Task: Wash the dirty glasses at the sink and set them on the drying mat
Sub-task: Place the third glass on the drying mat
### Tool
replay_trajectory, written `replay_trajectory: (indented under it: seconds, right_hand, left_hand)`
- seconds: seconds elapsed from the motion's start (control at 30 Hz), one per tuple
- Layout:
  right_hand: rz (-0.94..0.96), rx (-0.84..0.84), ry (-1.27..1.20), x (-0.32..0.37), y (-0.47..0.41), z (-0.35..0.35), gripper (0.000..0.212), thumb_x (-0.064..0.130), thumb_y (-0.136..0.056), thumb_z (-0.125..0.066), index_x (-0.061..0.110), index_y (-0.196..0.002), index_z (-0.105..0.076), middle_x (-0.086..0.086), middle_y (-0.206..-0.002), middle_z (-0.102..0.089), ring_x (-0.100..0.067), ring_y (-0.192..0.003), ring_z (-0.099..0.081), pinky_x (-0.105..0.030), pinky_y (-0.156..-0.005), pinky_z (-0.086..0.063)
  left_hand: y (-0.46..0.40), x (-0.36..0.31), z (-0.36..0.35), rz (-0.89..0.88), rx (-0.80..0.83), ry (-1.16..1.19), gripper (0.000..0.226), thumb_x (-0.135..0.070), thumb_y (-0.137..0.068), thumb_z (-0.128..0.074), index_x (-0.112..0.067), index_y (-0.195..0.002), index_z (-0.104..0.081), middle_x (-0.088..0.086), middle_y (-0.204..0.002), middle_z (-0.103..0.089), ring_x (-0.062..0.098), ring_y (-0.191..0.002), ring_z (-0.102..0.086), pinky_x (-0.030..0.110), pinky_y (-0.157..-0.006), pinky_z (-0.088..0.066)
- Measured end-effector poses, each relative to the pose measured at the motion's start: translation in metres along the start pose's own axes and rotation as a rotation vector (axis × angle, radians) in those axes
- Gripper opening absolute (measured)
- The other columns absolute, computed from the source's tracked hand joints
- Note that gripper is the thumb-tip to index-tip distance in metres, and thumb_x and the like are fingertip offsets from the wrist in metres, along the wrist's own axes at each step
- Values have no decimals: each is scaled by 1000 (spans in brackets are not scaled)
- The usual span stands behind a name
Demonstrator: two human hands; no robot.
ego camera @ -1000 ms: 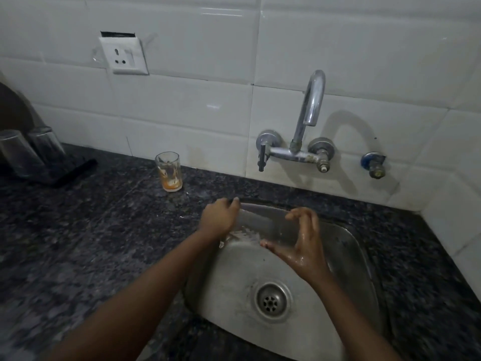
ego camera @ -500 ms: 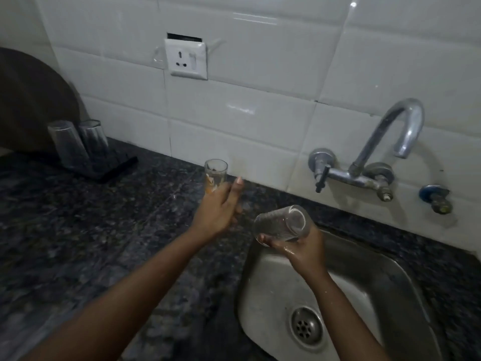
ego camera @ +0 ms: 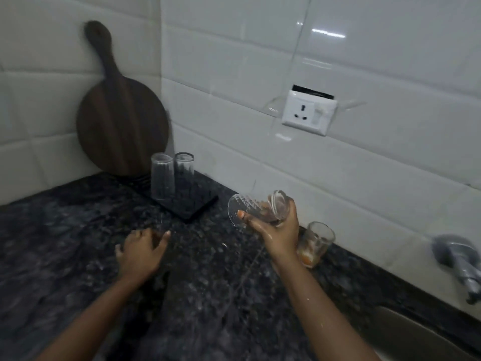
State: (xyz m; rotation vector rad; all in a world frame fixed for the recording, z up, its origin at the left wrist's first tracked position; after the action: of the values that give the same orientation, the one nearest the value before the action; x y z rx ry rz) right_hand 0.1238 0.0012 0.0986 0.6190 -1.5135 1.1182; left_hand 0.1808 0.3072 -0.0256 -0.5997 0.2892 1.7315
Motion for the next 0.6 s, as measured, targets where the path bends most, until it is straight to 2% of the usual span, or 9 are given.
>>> replay_trajectory:
  seconds: [0.07,0.13,0.2,0.3,0.43,0.53,0.6]
  right_hand:
    - [-11,36,23,-2,-16,-36,57,30,-48,-90,46,-91,-55,16,-92,-65,-4,-86,-64,-32,-77,-57]
    - [-39,54,51,-8,-32,-63,54,24,-52,-89,44,-90,-56,14,-92,-65,-11,-85,-66,-34,-77,-57]
    - [-63,58,113,-16,-50,-83,53,23,-54,-87,35,-95,-55,3,-97,-67,-22,-88,-67,-39,-80,-57]
    - [-57,34,266,-27,-78,-105,61,24,-53,-86,24,-106,-55,-4,-104,-66,-25,-93,-64,-42,-83,-55]
    - [-97,7,377,-54,-105,-125,64,15,-54,-87,16,-107,-52,-4,-102,-64,-25,-91,-62,-30,-75,-50]
    - [-160,39,439,-77,-117,-140,68,11,-53,-88,13,-109,-49,-9,-108,-64,-22,-88,-59,-28,-74,-49]
    - [-172,82,486,-87,-124,-151,67,11,-54,-88,12,-110,-50,-8,-107,-63,-20,-86,-57,-25,-70,-46]
  left_hand:
    - [-16,19,-3,25,-35,-14,47,-52,-89,-45,-9,-100,-60,18,-127,-55,33,-132,-37,56,-110,-18]
    - [-24,27,-13,12,-19,17,53,-52,-90,-45,-6,-115,-54,18,-139,-45,31,-141,-24,55,-114,-6]
    - [-24,25,-24,-80,-8,24,60,-54,-91,-41,-6,-124,-50,18,-143,-41,29,-143,-19,51,-117,-4]
    - [-21,18,-30,-184,-31,83,78,-63,-83,-27,-3,-128,-47,17,-143,-43,26,-143,-22,43,-118,-2]
    - [-19,10,-32,-241,-18,64,80,-62,-86,-18,-3,-136,-39,12,-150,-36,20,-146,-15,40,-119,3]
    - [-18,8,-31,-259,-20,58,82,-63,-85,-12,-5,-134,-41,11,-150,-35,20,-146,-13,38,-118,6]
    - [-18,9,-32,-250,-25,65,75,-61,-88,-16,-6,-132,-42,10,-150,-35,20,-146,-11,38,-118,7]
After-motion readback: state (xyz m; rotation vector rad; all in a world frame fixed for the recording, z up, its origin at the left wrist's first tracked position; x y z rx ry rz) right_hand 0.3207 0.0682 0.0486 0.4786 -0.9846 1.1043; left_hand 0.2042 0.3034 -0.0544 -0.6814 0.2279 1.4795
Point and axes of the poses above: each hand's wrist, its own y-axis away from the middle knuckle, its own z-axis out of the back of the hand, x = y × z, the point moved 9 cm from there along -y, towards the middle knuckle
